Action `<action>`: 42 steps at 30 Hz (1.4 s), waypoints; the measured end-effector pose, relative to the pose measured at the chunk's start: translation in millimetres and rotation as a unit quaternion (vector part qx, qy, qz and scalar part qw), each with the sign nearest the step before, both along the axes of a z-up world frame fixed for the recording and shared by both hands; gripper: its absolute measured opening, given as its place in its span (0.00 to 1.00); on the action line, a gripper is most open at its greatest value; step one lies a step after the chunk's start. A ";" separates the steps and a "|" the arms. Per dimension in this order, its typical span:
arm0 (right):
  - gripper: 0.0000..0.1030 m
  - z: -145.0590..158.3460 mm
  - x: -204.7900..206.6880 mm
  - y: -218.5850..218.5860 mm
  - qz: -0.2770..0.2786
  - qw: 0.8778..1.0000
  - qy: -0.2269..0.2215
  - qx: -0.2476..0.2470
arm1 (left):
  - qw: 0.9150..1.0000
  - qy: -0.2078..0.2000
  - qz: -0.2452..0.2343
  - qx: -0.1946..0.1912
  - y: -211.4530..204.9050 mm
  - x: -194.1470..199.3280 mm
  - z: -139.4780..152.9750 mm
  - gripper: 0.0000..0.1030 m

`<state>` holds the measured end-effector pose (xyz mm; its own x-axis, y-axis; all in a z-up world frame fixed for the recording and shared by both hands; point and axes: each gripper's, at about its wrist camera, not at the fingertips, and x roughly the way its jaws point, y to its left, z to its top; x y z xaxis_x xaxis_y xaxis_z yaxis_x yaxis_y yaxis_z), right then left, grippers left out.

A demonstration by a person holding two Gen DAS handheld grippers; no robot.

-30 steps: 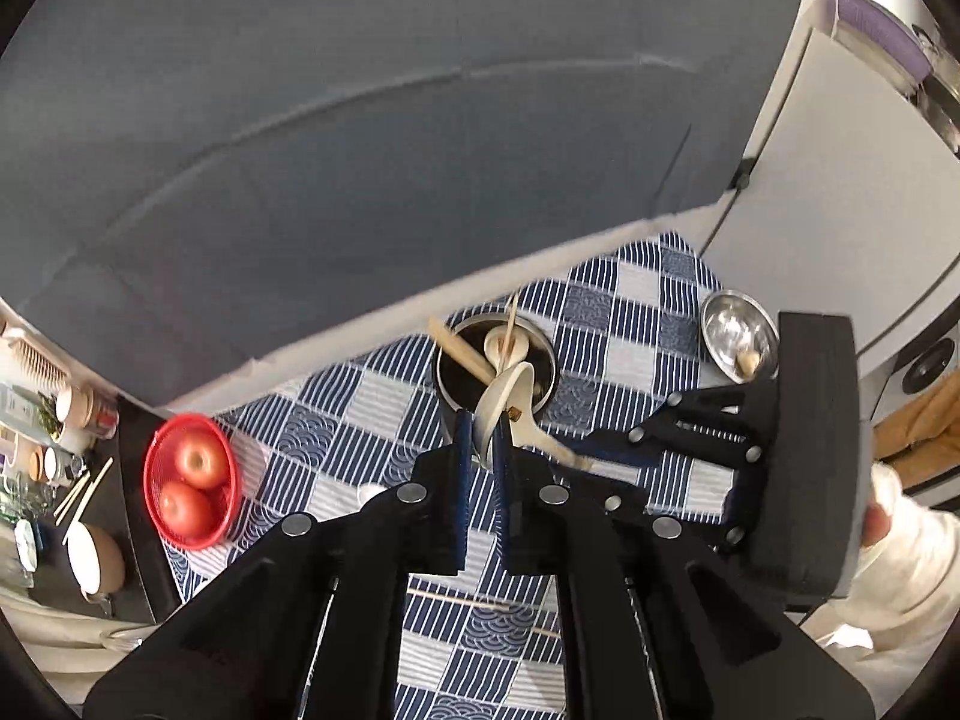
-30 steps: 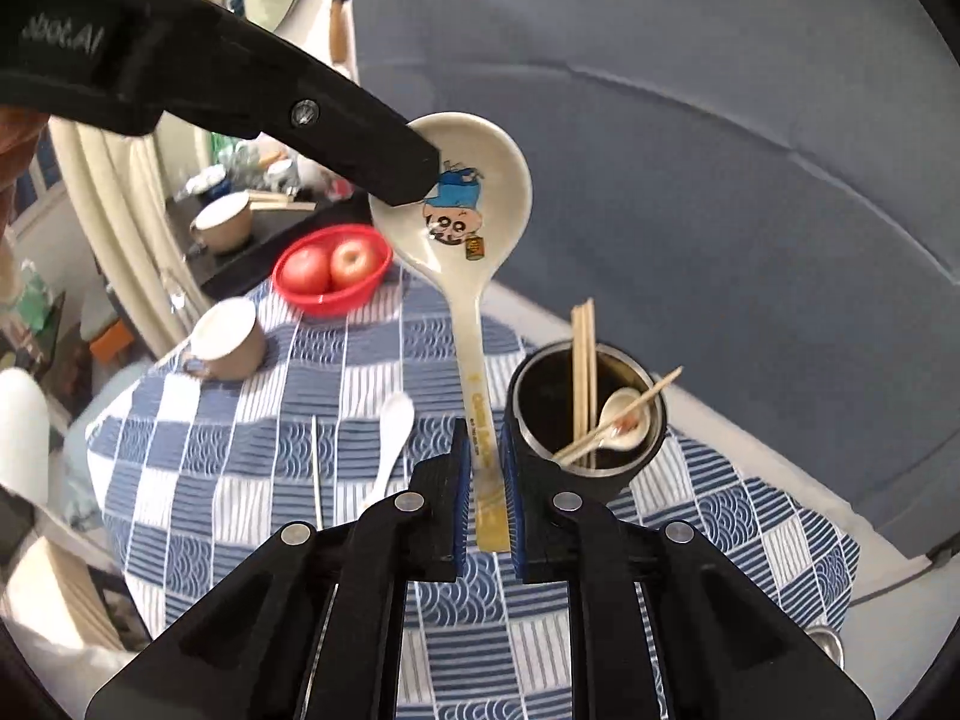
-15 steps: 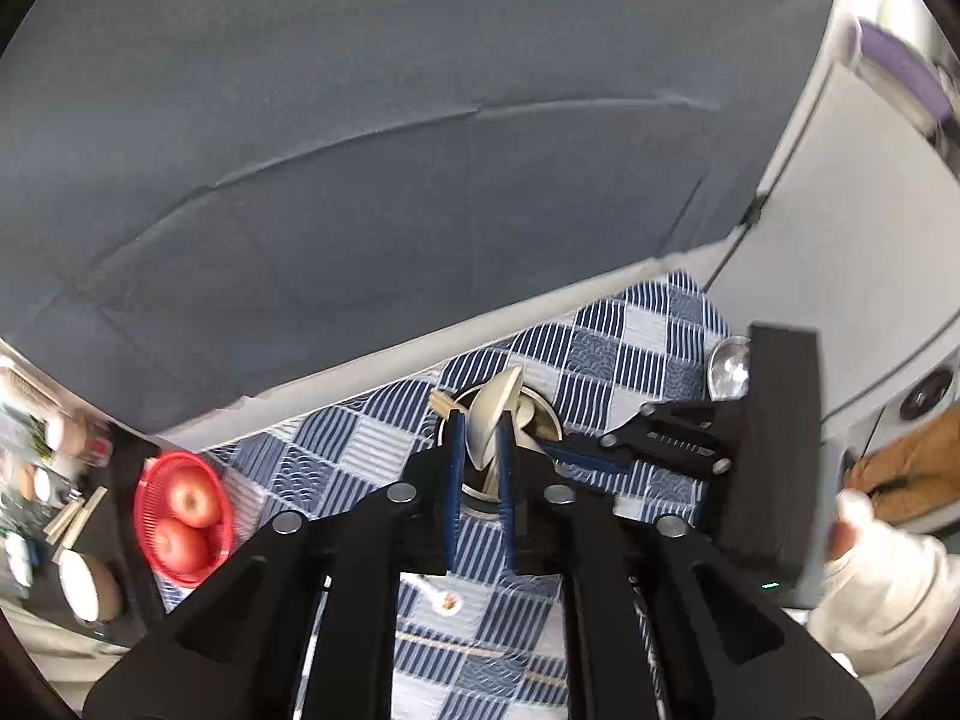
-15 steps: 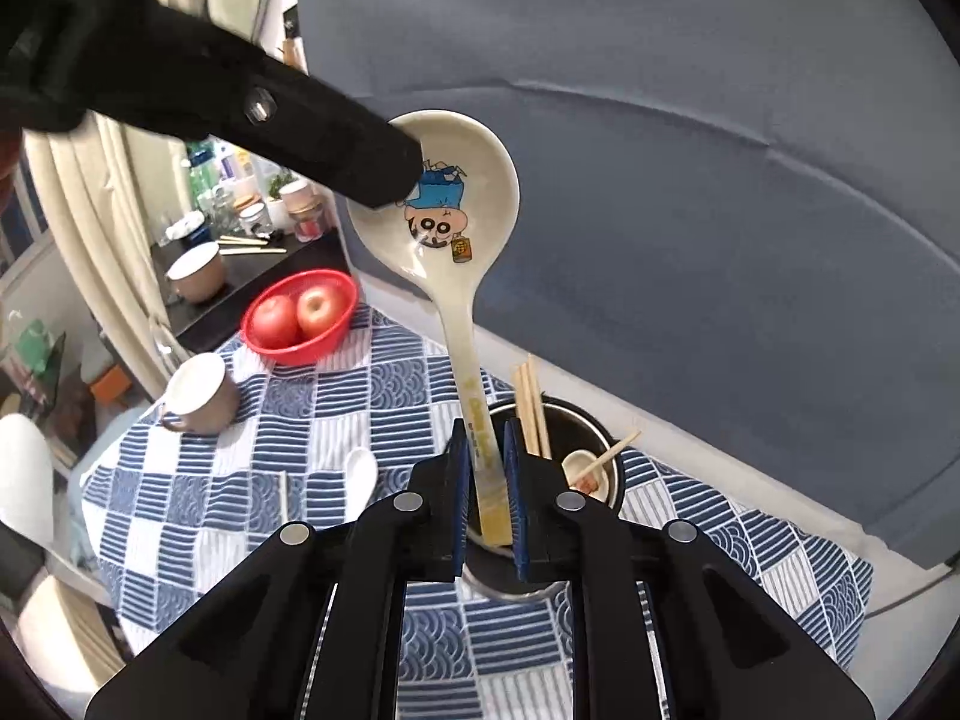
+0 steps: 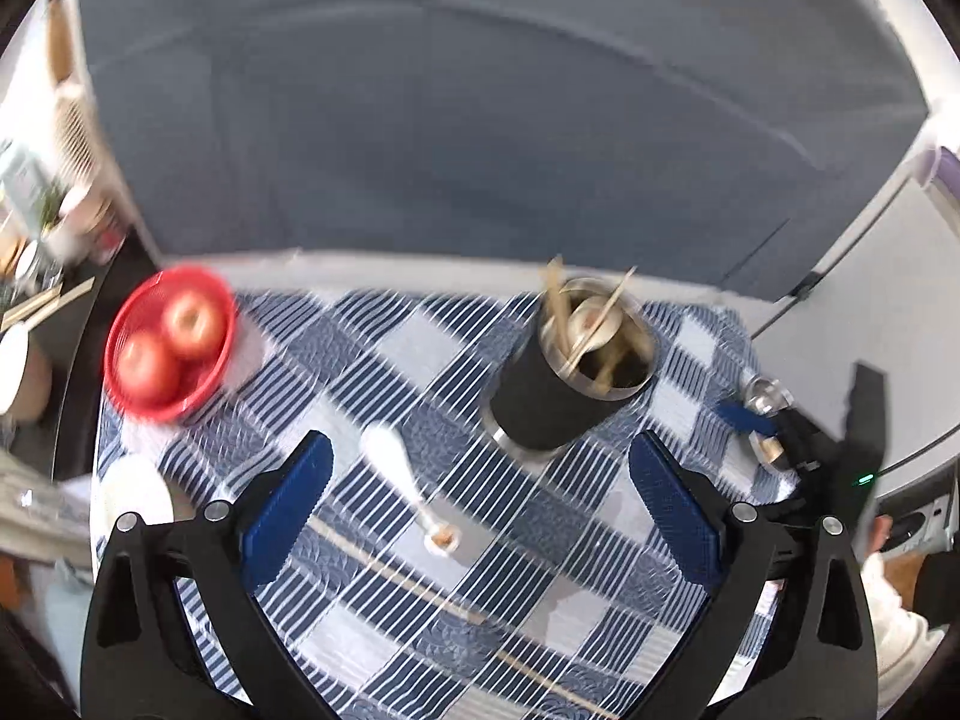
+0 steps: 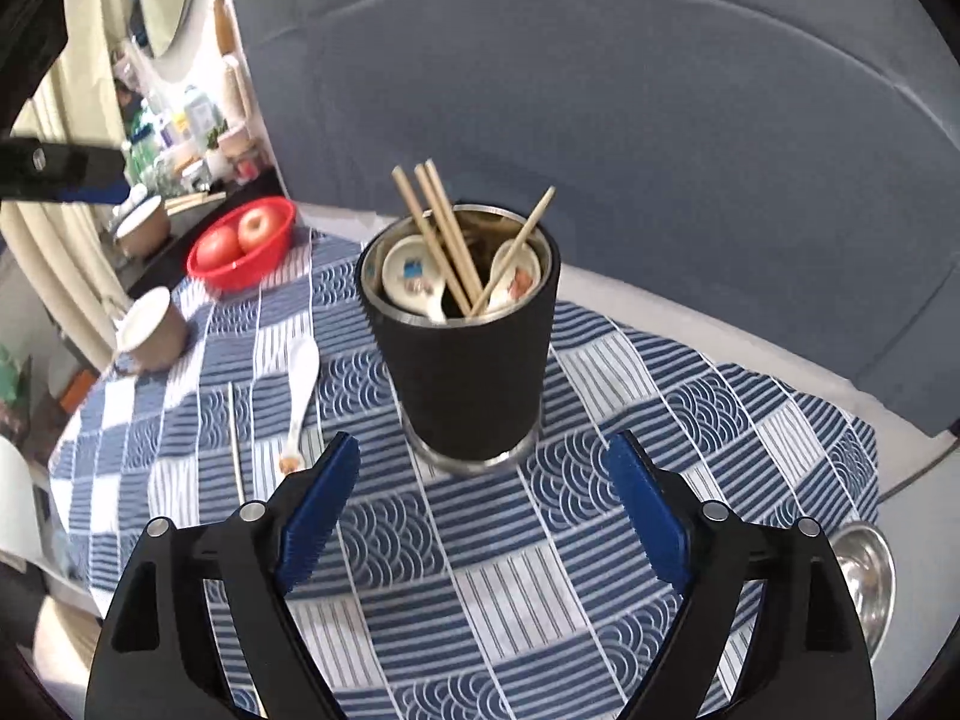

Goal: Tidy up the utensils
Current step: 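Open both tools to drop the spoon into the holder and withdraw, then lower both tools to the plain white spoon and pinch its bowl with the left tool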

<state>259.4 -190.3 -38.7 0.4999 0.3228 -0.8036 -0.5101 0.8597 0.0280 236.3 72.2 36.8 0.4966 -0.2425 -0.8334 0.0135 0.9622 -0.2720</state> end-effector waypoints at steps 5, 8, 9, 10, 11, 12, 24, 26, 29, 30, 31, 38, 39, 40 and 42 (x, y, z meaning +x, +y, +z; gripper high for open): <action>0.80 -9.6 -20.0 7.2 0.012 1.000 0.013 -0.010 | 0.999 0.034 0.013 0.002 15.2 -24.1 -38.2 0.94; 0.82 -15.8 -27.5 12.0 0.021 0.999 0.018 -0.020 | 0.999 0.047 0.024 0.004 21.3 -34.3 -54.0 0.94; 0.82 -18.2 -29.0 13.6 0.025 0.999 0.022 -0.023 | 0.998 0.050 0.026 0.005 23.3 -36.8 -57.3 0.94; 0.82 -21.2 -30.9 15.7 0.028 0.999 0.026 -0.026 | 0.998 0.053 0.028 0.004 25.3 -39.7 -60.8 0.94; 0.82 -24.9 -33.1 18.0 0.032 0.998 0.031 -0.032 | 0.998 0.055 0.029 0.000 26.7 -41.3 -63.9 0.94; 0.82 -28.2 -34.8 20.2 0.037 0.998 0.036 -0.036 | 0.998 0.059 0.032 -0.005 28.7 -43.4 -68.2 0.94; 0.83 -50.1 -55.7 24.2 0.040 0.993 0.084 -0.076 | 0.993 0.098 0.049 -0.035 50.0 -25.6 -119.6 0.94; 0.83 -51.2 -62.1 24.2 0.042 0.991 0.093 -0.084 | 0.992 0.108 0.039 -0.048 54.1 -15.4 -129.0 0.94; 0.83 -51.5 -73.2 24.0 0.039 0.990 0.096 -0.094 | 0.991 0.121 0.028 -0.051 56.9 -1.7 -144.5 0.94; 0.83 -52.1 -75.0 23.1 0.036 0.990 0.101 -0.091 | 0.990 0.126 0.025 -0.052 57.0 2.5 -149.7 0.94; 0.83 -52.7 -75.5 22.3 0.032 0.990 0.106 -0.088 | 0.990 0.130 0.020 -0.051 56.9 6.5 -154.7 0.94; 0.83 -68.3 -83.1 21.6 -0.005 0.987 0.135 -0.083 | 0.988 0.148 0.000 -0.039 56.9 39.7 -182.7 0.94; 0.83 -70.7 -83.9 22.6 -0.007 0.987 0.139 -0.084 | 0.989 0.145 -0.003 -0.042 56.7 45.5 -184.2 0.94; 0.83 -72.7 -84.6 23.7 -0.009 0.986 0.142 -0.086 | 0.989 0.139 -0.008 -0.044 56.0 50.7 -184.9 0.94; 0.83 -75.6 -85.8 24.9 -0.007 0.985 0.149 -0.088 | 0.991 0.127 -0.022 -0.042 53.9 59.3 -185.7 0.94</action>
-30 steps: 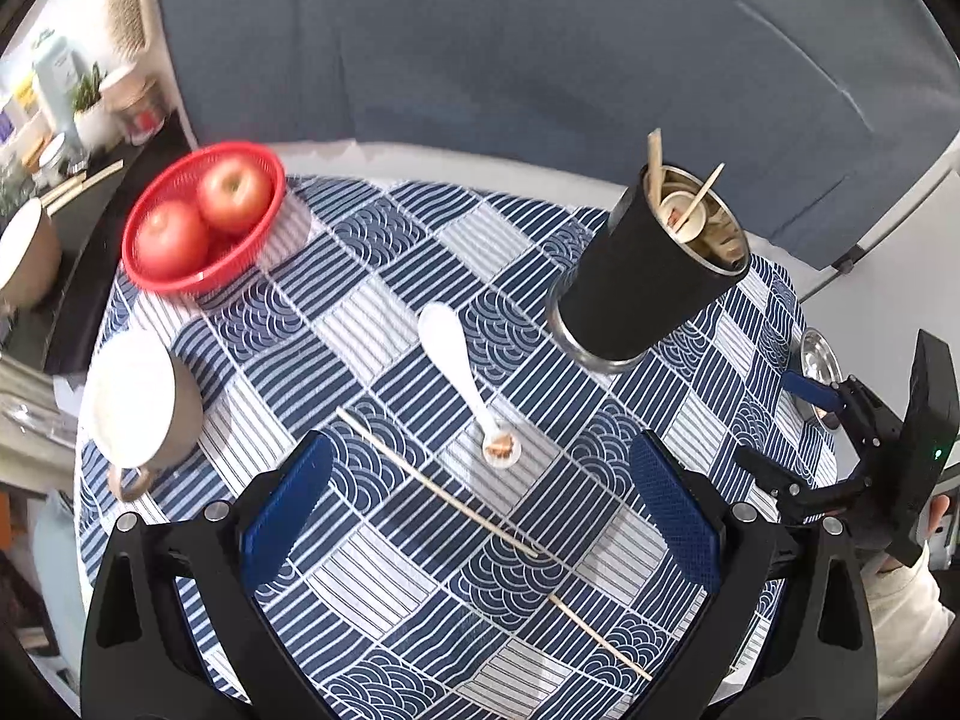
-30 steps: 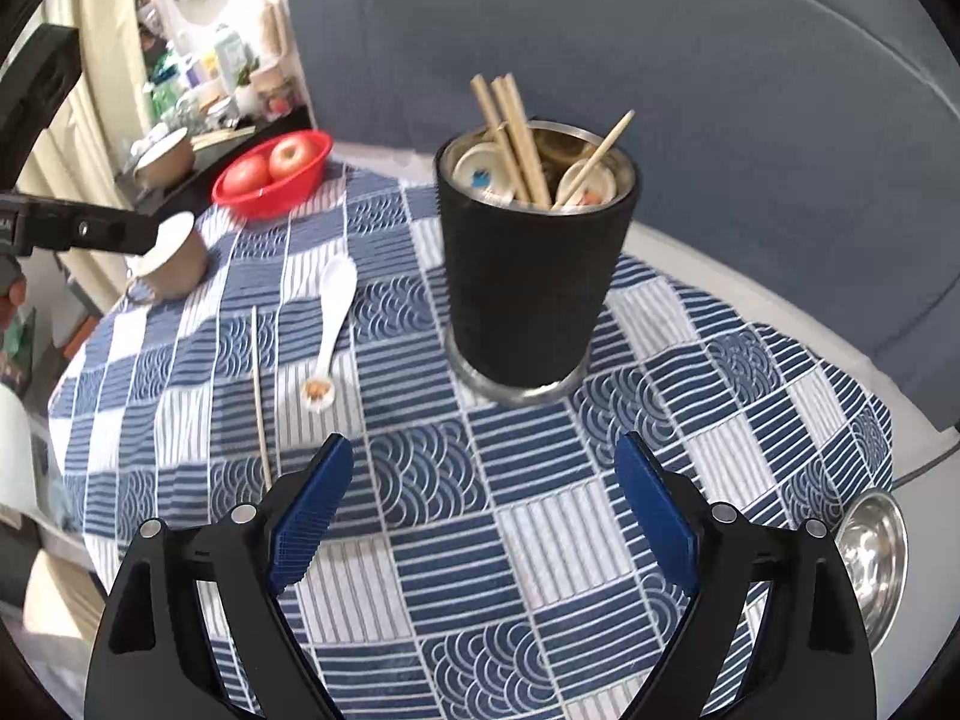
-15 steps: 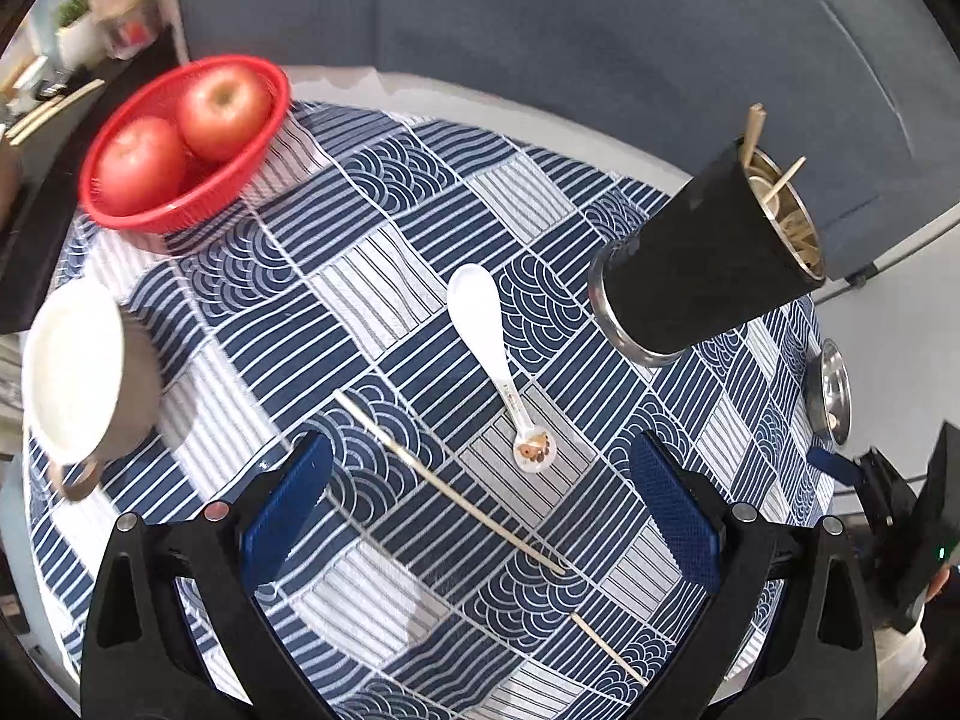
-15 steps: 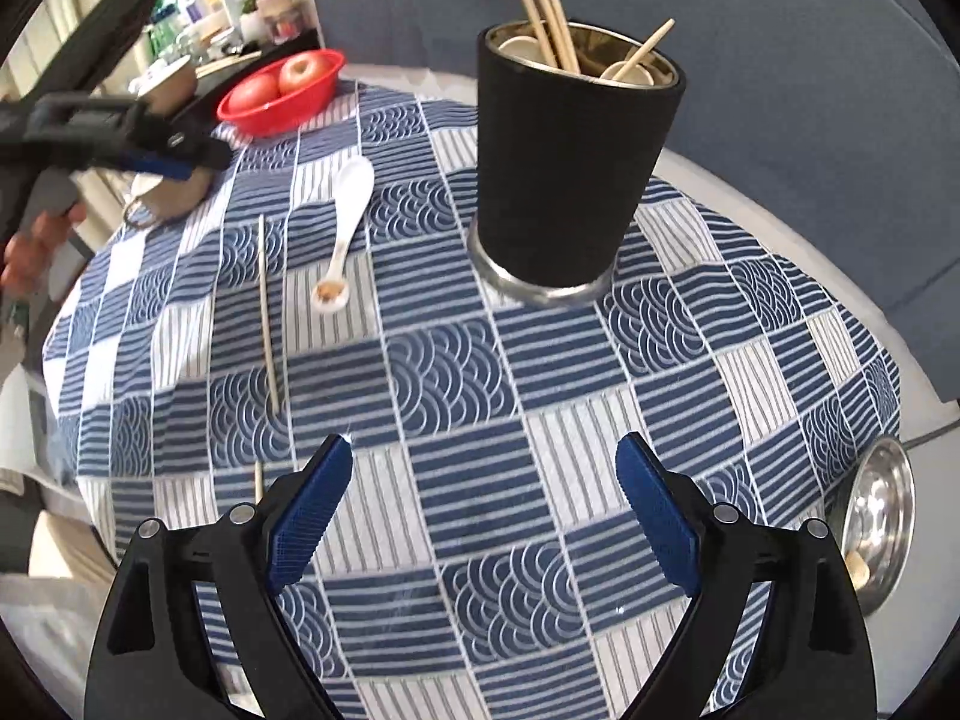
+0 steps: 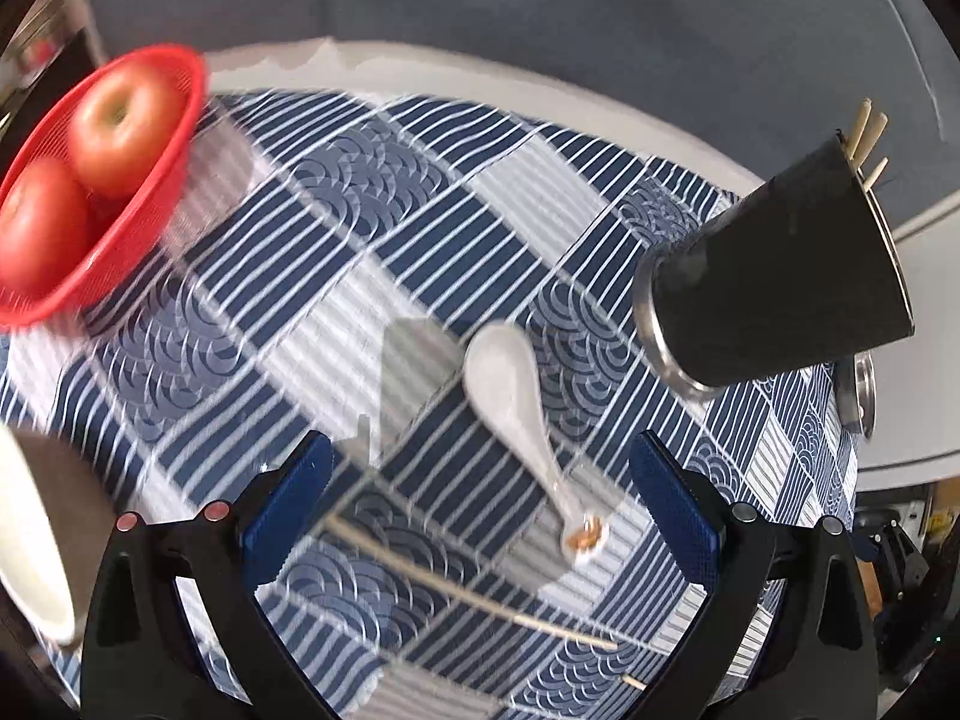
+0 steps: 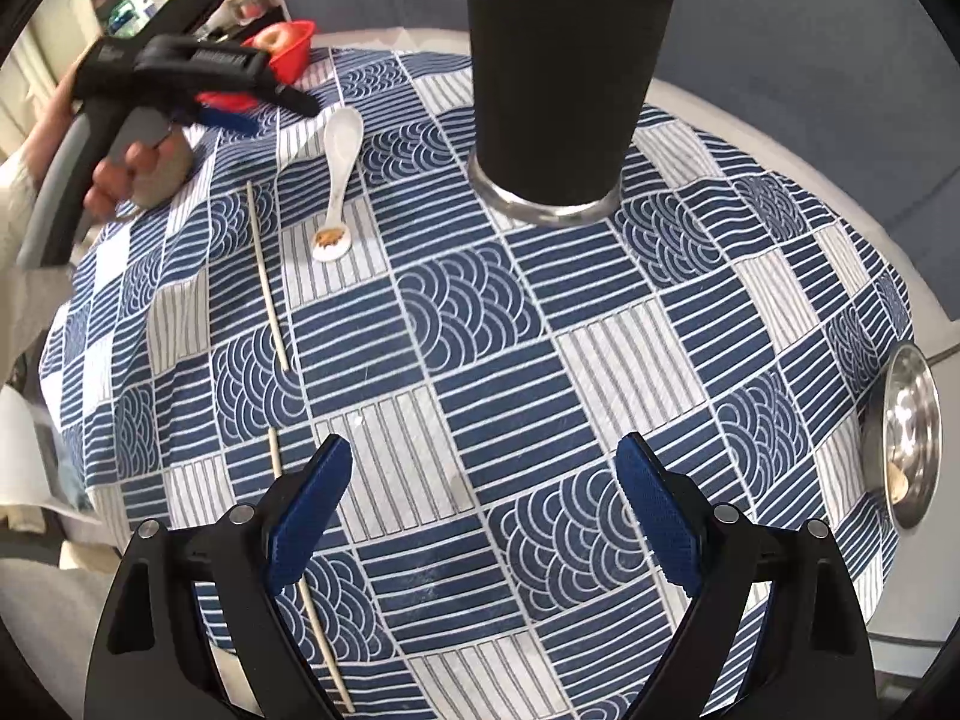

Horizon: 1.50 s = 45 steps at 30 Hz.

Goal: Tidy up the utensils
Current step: 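Lower both tools to the plain white spoon and pinch its bowl with the left tool, then grasp the handle with the right tool while the left tool holds the bowl, lift toward holder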

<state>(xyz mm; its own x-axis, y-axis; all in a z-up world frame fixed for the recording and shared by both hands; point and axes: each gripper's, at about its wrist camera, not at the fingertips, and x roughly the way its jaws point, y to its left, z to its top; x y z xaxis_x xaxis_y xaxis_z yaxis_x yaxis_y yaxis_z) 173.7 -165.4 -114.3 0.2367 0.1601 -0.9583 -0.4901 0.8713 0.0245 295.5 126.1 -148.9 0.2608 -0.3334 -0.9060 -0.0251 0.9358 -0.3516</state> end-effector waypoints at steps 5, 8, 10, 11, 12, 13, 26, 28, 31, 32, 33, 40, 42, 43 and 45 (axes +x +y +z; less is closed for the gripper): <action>0.83 0.0 0.0 -6.9 -0.026 1.000 0.007 0.011 | 0.999 -0.017 -0.032 0.019 -9.2 17.4 -12.0 0.94; 0.83 1.1 -1.3 -11.4 -0.040 0.999 0.009 0.015 | 0.998 -0.033 -0.056 0.020 -14.4 21.1 -16.4 0.82; 0.83 0.8 -2.3 -12.6 -0.042 0.999 0.008 0.013 | 0.996 -0.026 -0.090 0.015 -21.5 23.7 -24.3 0.39; 0.83 0.9 -1.9 -13.9 -0.045 0.999 0.009 0.015 | 0.995 -0.016 -0.097 0.012 -22.9 25.0 -28.0 0.10; 0.83 1.4 -1.3 -15.5 -0.050 0.999 0.010 0.019 | 0.995 -0.006 -0.102 -0.012 -22.8 25.6 -30.1 0.06; 0.83 1.8 -0.1 -17.0 -0.055 0.998 0.010 0.022 | 0.994 -0.005 -0.106 -0.027 -23.2 24.3 -28.4 0.06; 0.83 -6.7 24.5 29.5 -0.026 0.997 0.018 0.068 | 0.992 -0.042 -0.111 -0.047 -30.4 -4.1 17.4 0.06; 0.83 -10.4 27.9 39.3 -0.019 0.997 0.024 0.076 | 0.992 -0.040 -0.102 -0.061 -31.9 -5.2 19.9 0.06; 0.83 -19.6 35.8 54.4 -0.020 0.994 0.039 0.097 | 0.992 -0.045 -0.097 -0.071 -37.7 -11.7 26.5 0.06; 0.83 -21.3 36.8 57.4 -0.020 0.994 0.040 0.100 | 0.992 -0.045 -0.096 -0.074 -38.9 -13.3 28.1 0.06; 0.83 -23.3 38.8 61.7 -0.022 0.993 0.043 0.104 | 0.992 -0.046 -0.094 -0.077 -40.3 -13.6 29.7 0.06; 0.33 -23.3 45.7 80.0 -0.023 0.990 0.058 0.126 | 0.989 -0.057 -0.107 -0.081 -57.7 -26.4 43.7 0.06; 0.10 -24.9 46.6 83.6 -0.017 0.992 0.069 0.105 | 0.988 -0.059 -0.114 -0.089 -62.3 -31.5 47.7 0.05; 0.10 -22.8 45.0 83.3 -0.014 0.993 0.062 0.098 | 0.988 -0.062 -0.117 -0.086 -65.1 -33.6 50.6 0.05; 0.10 -16.3 40.4 78.9 -0.002 0.993 0.057 0.102 | 0.986 -0.069 -0.126 -0.086 -70.4 -37.5 58.7 0.05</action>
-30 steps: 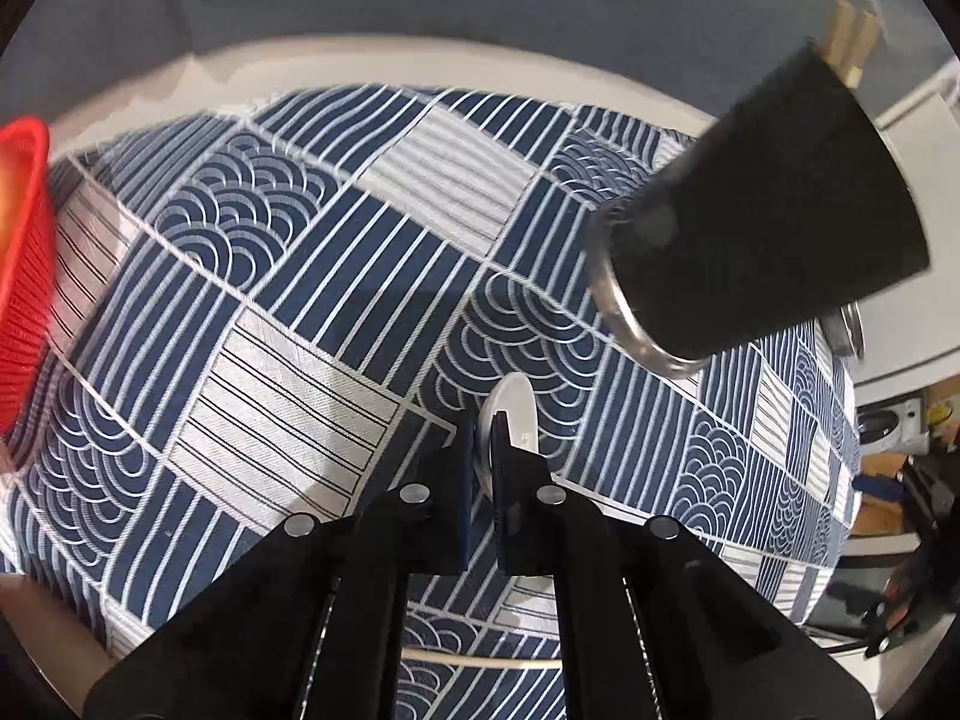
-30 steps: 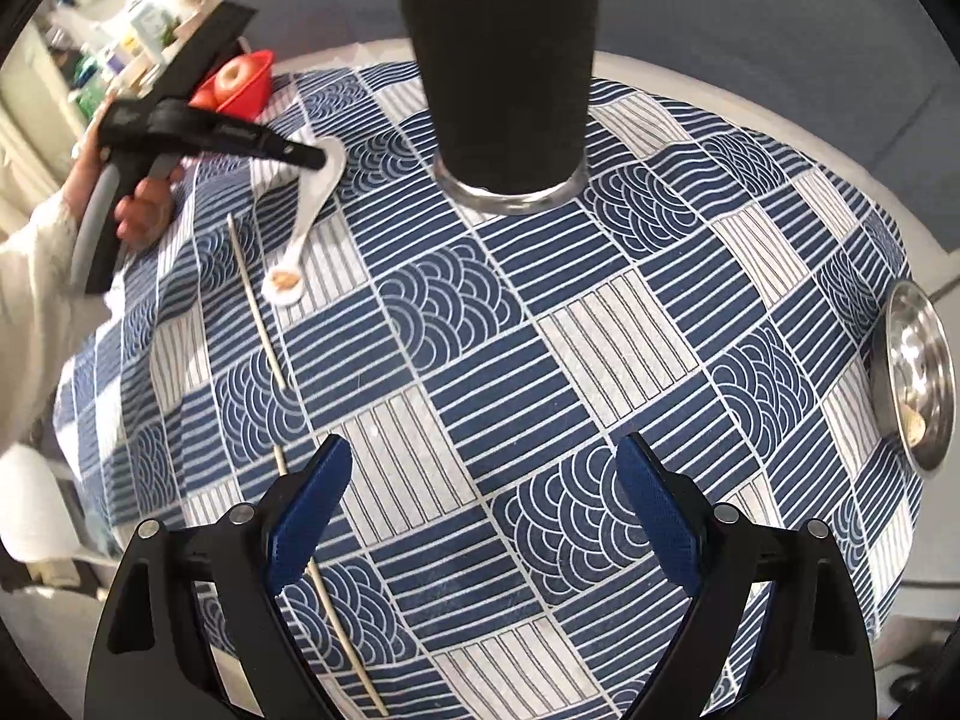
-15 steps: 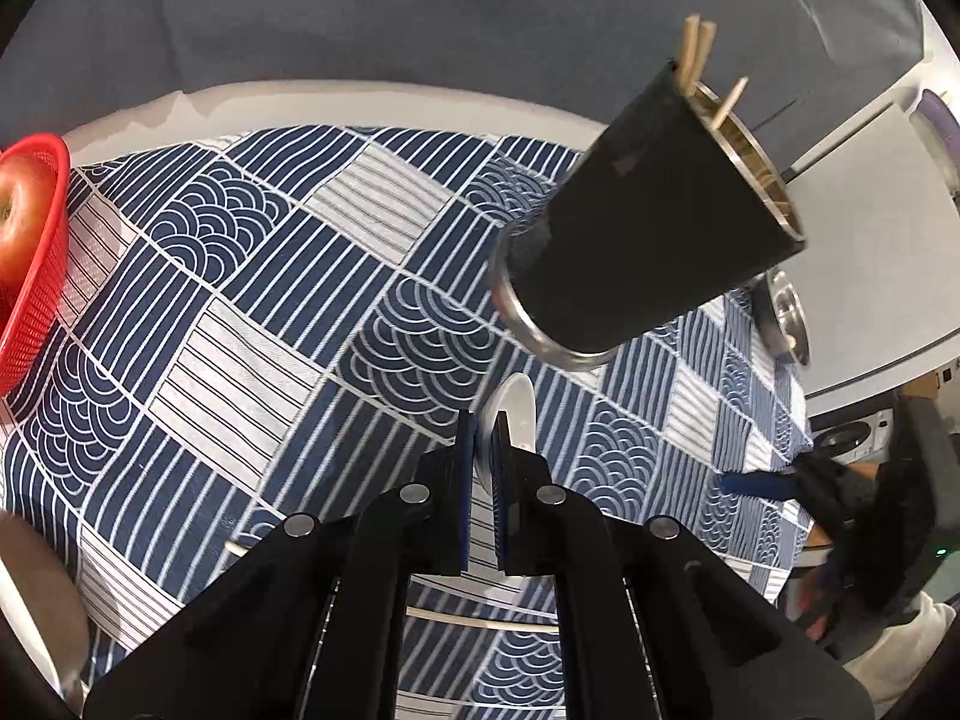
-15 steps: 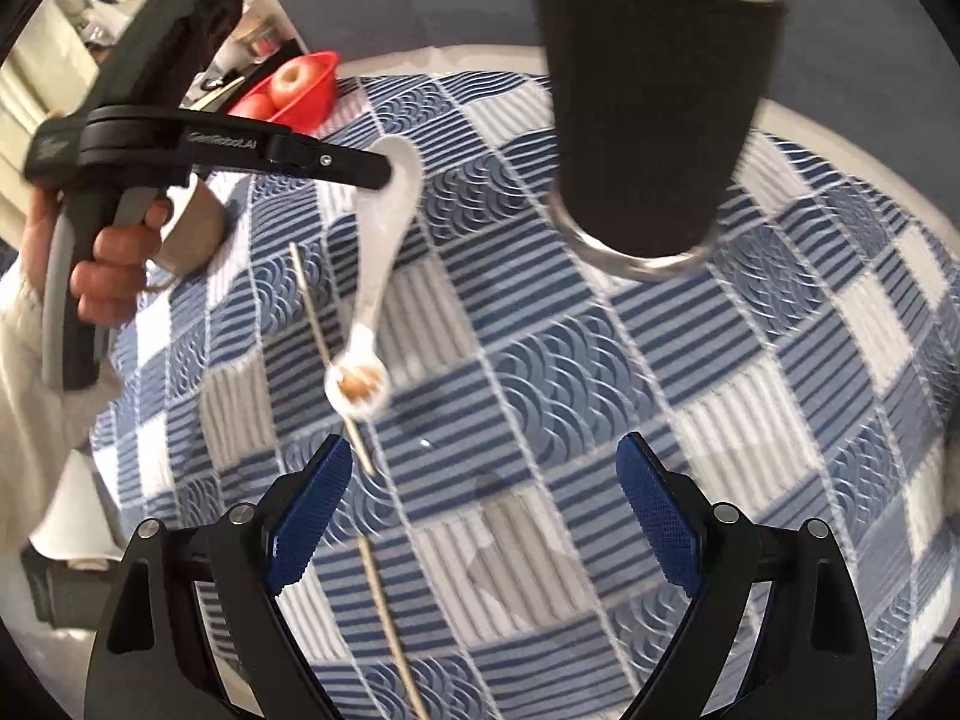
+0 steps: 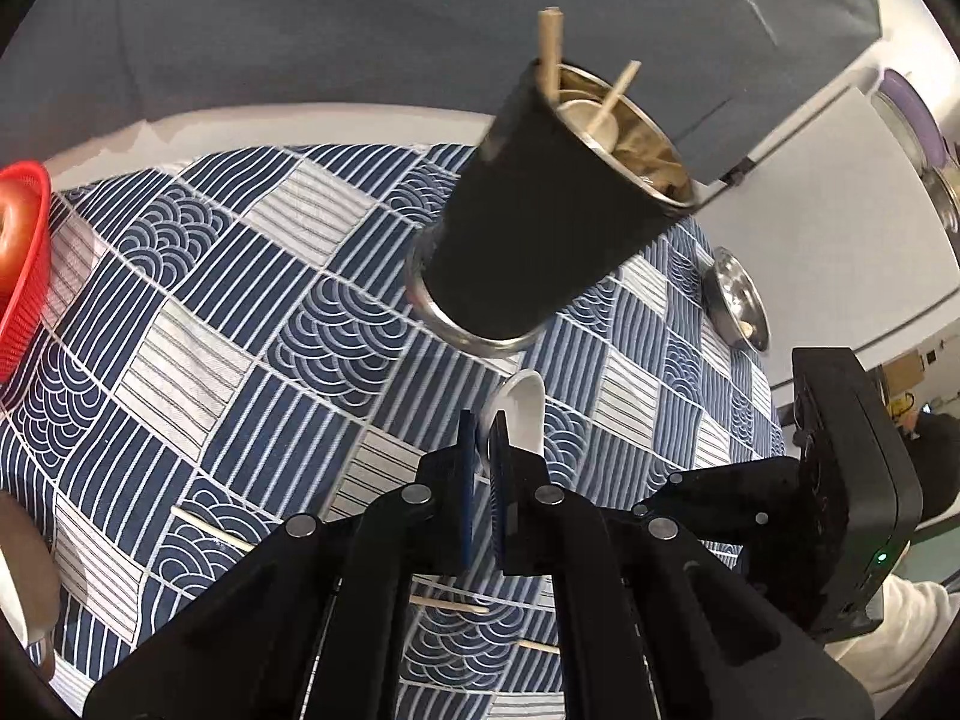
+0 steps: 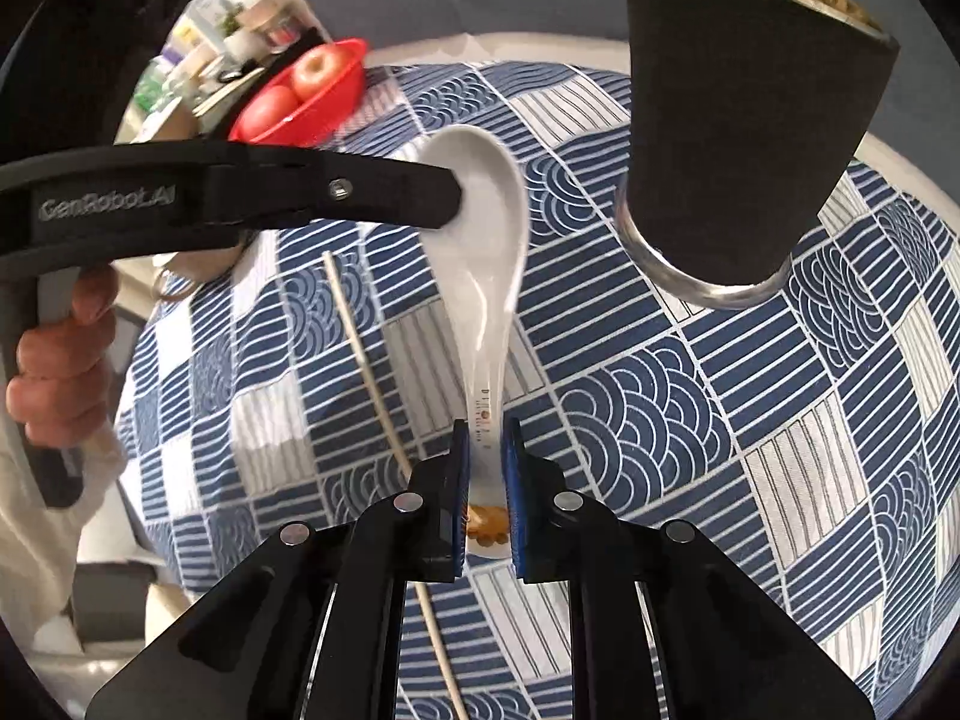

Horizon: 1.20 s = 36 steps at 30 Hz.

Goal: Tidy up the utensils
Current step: 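Grasp the handle with the right tool while the left tool holds the bowl, lift toward holder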

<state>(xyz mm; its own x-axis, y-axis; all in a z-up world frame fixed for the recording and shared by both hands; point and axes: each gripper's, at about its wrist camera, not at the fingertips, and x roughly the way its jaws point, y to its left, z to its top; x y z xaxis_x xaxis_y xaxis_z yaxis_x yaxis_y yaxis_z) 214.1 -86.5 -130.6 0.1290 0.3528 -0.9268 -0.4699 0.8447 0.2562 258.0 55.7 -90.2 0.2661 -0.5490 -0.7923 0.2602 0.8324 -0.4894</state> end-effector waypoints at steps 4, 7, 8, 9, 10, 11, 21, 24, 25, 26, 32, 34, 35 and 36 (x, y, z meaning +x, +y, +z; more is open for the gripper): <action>0.10 9.7 -3.5 -10.0 -0.005 1.000 -0.010 -0.005 | 0.999 -0.022 -0.023 0.007 -12.1 -6.1 14.9 0.05; 0.10 22.0 -7.1 -12.4 0.006 0.999 -0.031 -0.013 | 0.999 -0.033 -0.031 0.015 -18.6 -5.6 28.2 0.05; 0.10 28.5 -7.3 -14.7 0.009 0.999 -0.041 -0.013 | 0.999 -0.038 -0.032 0.019 -20.6 -5.9 34.4 0.05; 0.10 34.6 -7.2 -17.1 0.013 0.999 -0.051 -0.012 | 0.998 -0.049 -0.034 0.022 -22.5 -6.8 44.7 0.05; 0.10 42.5 -5.9 -19.3 0.016 0.998 -0.060 -0.010 | 0.998 -0.056 -0.034 0.027 -23.6 -7.4 51.6 0.05; 0.10 48.0 -5.3 -21.9 0.018 0.998 -0.066 -0.008 | 0.997 -0.061 -0.033 0.033 -24.8 -8.2 57.5 0.05; 0.10 116.6 18.5 -33.8 0.043 0.987 -0.154 0.013 | 0.987 -0.142 -0.015 0.074 -36.8 -3.2 144.7 0.05; 0.10 135.2 29.8 -38.8 0.050 0.983 -0.176 0.026 | 0.984 -0.156 -0.009 0.087 -41.7 1.1 164.4 0.05; 0.10 139.1 32.6 -39.7 0.052 0.982 -0.180 0.028 | 0.983 -0.161 -0.006 0.092 -43.7 3.3 171.3 0.05; 0.10 144.6 36.9 -40.7 0.056 0.980 -0.188 0.031 | 0.982 -0.164 -0.002 0.098 -46.1 5.9 177.3 0.05; 0.10 166.4 59.3 -47.6 0.070 0.973 -0.216 0.050 | 0.973 -0.187 0.001 0.135 -58.7 15.1 206.1 0.05; 0.10 170.3 67.4 -49.8 0.068 0.970 -0.226 0.058 | 0.971 -0.194 0.002 0.140 -61.3 19.5 212.5 0.05; 0.10 171.7 70.5 -50.9 0.068 0.970 -0.227 0.064 | 0.970 -0.195 0.004 0.143 -60.8 20.8 213.8 0.05; 0.10 173.0 74.7 -52.6 0.067 0.969 -0.226 0.073 | 0.970 -0.196 0.006 0.145 -61.4 24.4 216.4 0.05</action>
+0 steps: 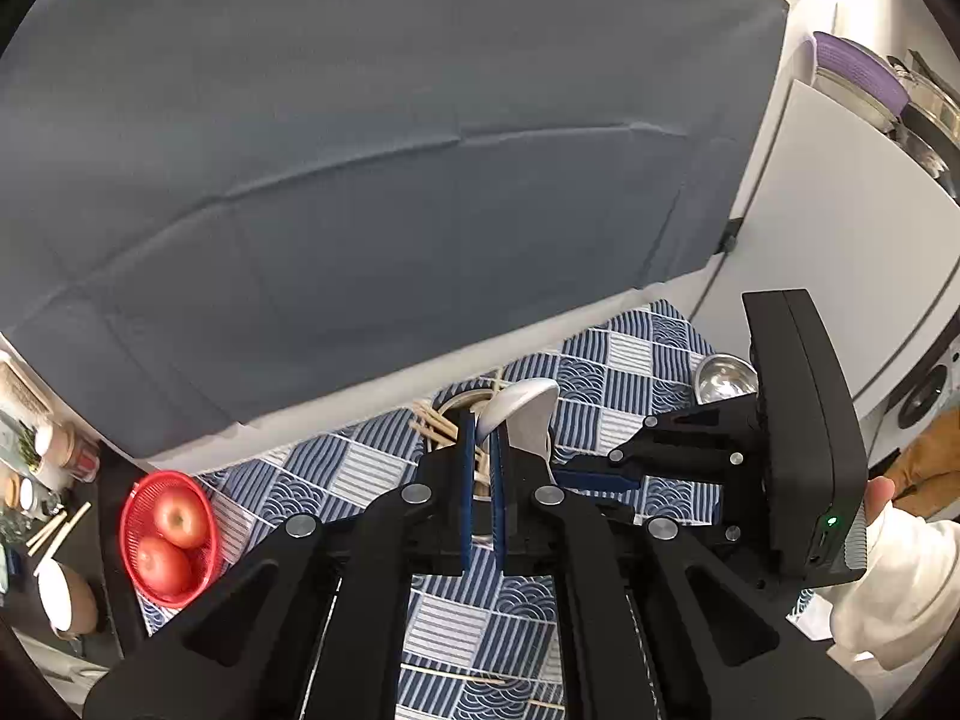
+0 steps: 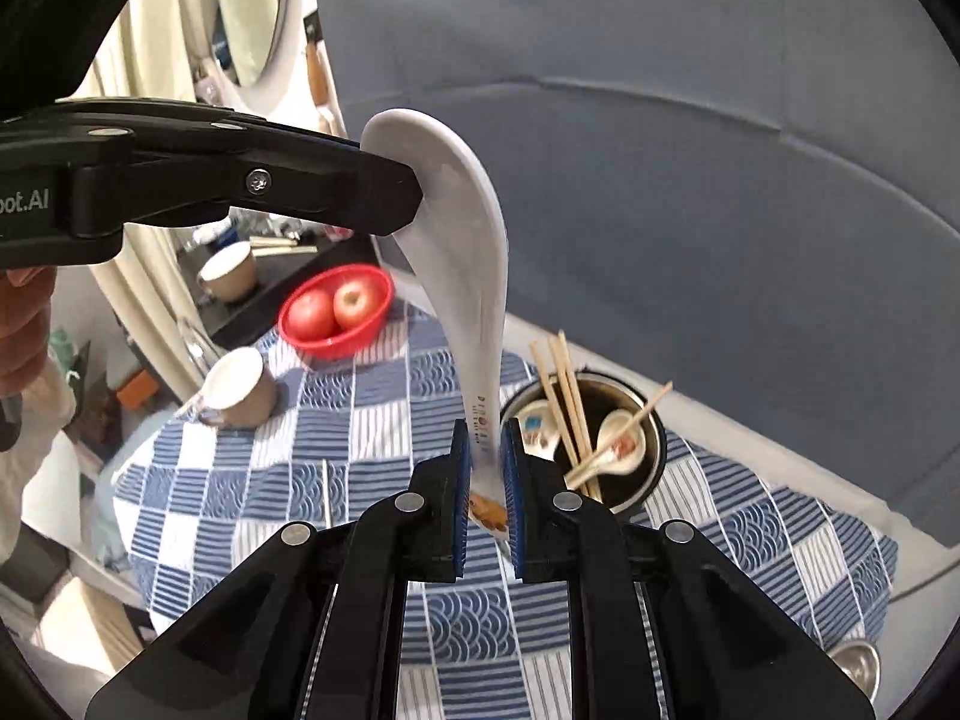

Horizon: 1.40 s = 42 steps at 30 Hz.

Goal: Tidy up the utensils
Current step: 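Grasp the handle with the right tool while the left tool holds the bowl, lift toward holder, then open both tools to drop the white spoon into the black holder, then lower both tools to the wooden chopstick lying on the cloth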

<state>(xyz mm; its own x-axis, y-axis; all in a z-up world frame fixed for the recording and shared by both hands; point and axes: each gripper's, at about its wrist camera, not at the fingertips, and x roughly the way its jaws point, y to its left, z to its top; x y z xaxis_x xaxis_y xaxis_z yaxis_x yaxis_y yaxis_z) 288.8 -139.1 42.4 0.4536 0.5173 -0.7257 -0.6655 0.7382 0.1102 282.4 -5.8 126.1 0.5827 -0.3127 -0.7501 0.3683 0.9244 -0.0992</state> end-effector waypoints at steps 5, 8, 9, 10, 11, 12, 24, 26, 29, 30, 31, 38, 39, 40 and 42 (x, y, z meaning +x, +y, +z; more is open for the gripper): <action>0.10 -0.4 16.2 -7.2 0.000 1.000 -0.002 0.019 | 1.000 -0.004 0.001 0.004 -7.1 14.4 4.7 0.05; 0.10 -5.5 27.5 -9.5 0.003 1.000 0.003 0.020 | 1.000 0.000 0.000 0.005 -10.1 23.6 0.5 0.06; 0.10 -7.6 29.8 -8.9 0.005 1.000 0.002 0.017 | 1.000 0.002 0.000 0.005 -10.8 25.3 -0.6 0.06; 0.10 -10.2 30.8 -8.1 0.006 1.000 0.000 0.013 | 1.000 0.006 0.003 0.003 -10.8 28.7 -3.3 0.06; 0.10 -14.2 34.1 -7.4 0.009 1.000 -0.001 0.011 | 1.000 0.011 0.006 -0.002 -9.7 32.4 -6.6 0.06; 0.11 -19.0 36.7 -6.9 0.006 1.000 0.000 0.010 | 1.000 0.016 0.010 -0.008 -8.0 34.8 -9.3 0.14; 0.65 -70.5 31.8 -39.9 -0.048 0.997 0.038 -0.045 | 0.992 0.043 0.114 -0.026 45.8 26.9 -41.1 0.93; 0.67 -73.5 26.1 -43.9 -0.051 0.997 0.042 -0.048 | 0.991 0.053 0.123 -0.020 52.7 23.7 -49.9 0.93; 0.71 -79.9 17.6 -45.7 -0.056 0.995 0.048 -0.061 | 0.988 0.078 0.136 -0.010 62.9 17.6 -69.5 0.93; 0.71 -82.4 14.4 -45.6 -0.057 0.995 0.050 -0.064 | 0.987 0.085 0.138 -0.005 65.1 15.4 -75.4 0.93; 0.73 -84.2 11.4 -45.7 -0.058 0.995 0.053 -0.067 | 0.986 0.089 0.140 -0.002 66.2 13.3 -80.0 0.93; 0.76 -102.7 -16.1 -42.1 -0.066 0.991 0.074 -0.096 | 0.980 0.126 0.149 0.035 77.7 -1.9 -114.4 0.94; 0.77 -104.8 -21.2 -41.1 -0.067 0.990 0.073 -0.101 | 0.979 0.132 0.149 0.043 78.8 -4.9 -121.1 0.94; 0.79 -106.5 -24.5 -40.3 -0.068 0.990 0.076 -0.102 | 0.979 0.134 0.148 0.050 79.7 -7.5 -126.2 0.94; 0.80 -111.9 -33.8 -39.5 -0.068 0.988 0.088 -0.103 | 0.977 0.141 0.146 0.062 80.5 -12.3 -137.5 0.94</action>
<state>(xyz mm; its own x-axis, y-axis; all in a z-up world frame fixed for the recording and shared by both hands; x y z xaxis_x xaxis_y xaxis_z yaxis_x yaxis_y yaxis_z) 255.0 -178.6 -69.5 0.3663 0.2929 -0.8832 -0.5418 0.8388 0.0535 270.1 74.8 -11.4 0.3975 -0.0604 -0.9156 0.0602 0.9974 -0.0396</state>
